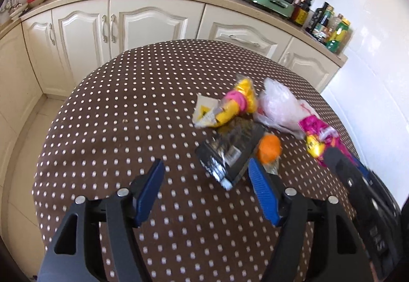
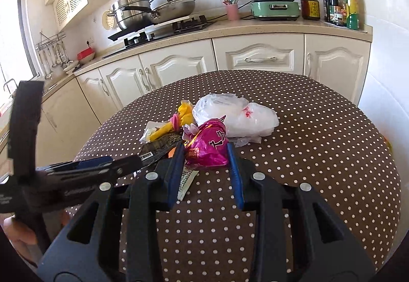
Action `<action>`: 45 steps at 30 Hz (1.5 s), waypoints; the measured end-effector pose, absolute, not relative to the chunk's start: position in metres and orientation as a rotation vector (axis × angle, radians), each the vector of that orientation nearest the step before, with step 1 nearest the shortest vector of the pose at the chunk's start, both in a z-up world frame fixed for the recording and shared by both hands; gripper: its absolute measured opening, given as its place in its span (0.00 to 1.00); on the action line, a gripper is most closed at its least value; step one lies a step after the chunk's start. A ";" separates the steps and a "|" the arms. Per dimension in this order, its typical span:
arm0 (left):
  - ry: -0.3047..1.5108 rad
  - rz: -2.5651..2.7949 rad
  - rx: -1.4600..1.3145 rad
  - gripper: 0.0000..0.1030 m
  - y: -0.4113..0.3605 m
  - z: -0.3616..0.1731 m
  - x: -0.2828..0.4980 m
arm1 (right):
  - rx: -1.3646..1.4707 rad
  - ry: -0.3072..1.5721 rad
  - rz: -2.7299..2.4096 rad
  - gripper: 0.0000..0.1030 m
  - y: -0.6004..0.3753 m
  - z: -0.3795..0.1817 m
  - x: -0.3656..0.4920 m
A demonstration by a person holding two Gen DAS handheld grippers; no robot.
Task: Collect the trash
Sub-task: 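Grasp the black packet with the left tool while the right tool grasps the pink candy wrapper, then carry the black packet and pink wrapper over the blue bin and release both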
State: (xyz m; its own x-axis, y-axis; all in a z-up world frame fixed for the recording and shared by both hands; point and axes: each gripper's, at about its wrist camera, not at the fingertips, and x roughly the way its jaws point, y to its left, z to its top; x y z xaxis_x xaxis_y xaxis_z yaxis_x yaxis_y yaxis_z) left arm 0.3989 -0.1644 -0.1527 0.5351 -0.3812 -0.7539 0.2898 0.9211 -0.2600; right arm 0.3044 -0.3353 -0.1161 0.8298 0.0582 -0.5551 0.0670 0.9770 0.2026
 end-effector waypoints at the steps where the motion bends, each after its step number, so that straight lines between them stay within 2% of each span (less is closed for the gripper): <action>1: 0.937 -0.397 -0.116 0.66 -0.166 -0.155 0.405 | 0.218 0.594 -0.004 0.32 -0.336 -0.116 0.305; 7: 0.963 -0.392 -0.134 0.65 -0.175 -0.165 0.425 | 0.226 0.601 0.006 0.32 -0.337 -0.121 0.313; 8: 0.960 -0.391 -0.121 0.62 -0.178 -0.165 0.426 | 0.226 0.600 0.007 0.32 -0.336 -0.120 0.314; 9: 0.957 -0.400 -0.114 0.47 -0.181 -0.165 0.426 | 0.224 0.600 0.007 0.32 -0.335 -0.121 0.314; 11: 0.968 -0.433 -0.105 0.33 -0.187 -0.167 0.426 | 0.222 0.603 0.008 0.32 -0.334 -0.121 0.314; 14: 0.961 -0.451 -0.077 0.24 -0.191 -0.168 0.421 | 0.216 0.604 0.003 0.32 -0.333 -0.122 0.315; 20: 0.929 -0.461 -0.090 0.15 -0.178 -0.167 0.404 | 0.199 0.591 -0.009 0.32 -0.326 -0.118 0.310; 27: 0.860 -0.477 -0.148 0.14 -0.132 -0.144 0.372 | 0.173 0.560 0.024 0.32 -0.292 -0.100 0.298; 34: 0.795 -0.403 -0.211 0.14 -0.048 -0.128 0.341 | 0.131 0.550 0.115 0.32 -0.227 -0.085 0.293; 39: 0.783 -0.293 -0.260 0.14 0.034 -0.137 0.321 | 0.081 0.568 0.232 0.32 -0.152 -0.085 0.296; 45: 0.812 -0.119 -0.335 0.14 0.143 -0.172 0.302 | 0.031 0.626 0.387 0.32 -0.052 -0.107 0.305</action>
State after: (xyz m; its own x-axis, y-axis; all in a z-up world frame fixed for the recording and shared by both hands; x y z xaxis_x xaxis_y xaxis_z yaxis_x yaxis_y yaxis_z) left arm 0.3020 0.1430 -0.1715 0.6846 -0.2313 -0.6912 -0.0237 0.9407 -0.3383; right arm 0.3047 -0.0522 -0.1072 0.7411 0.3622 -0.5654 -0.3439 0.9279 0.1437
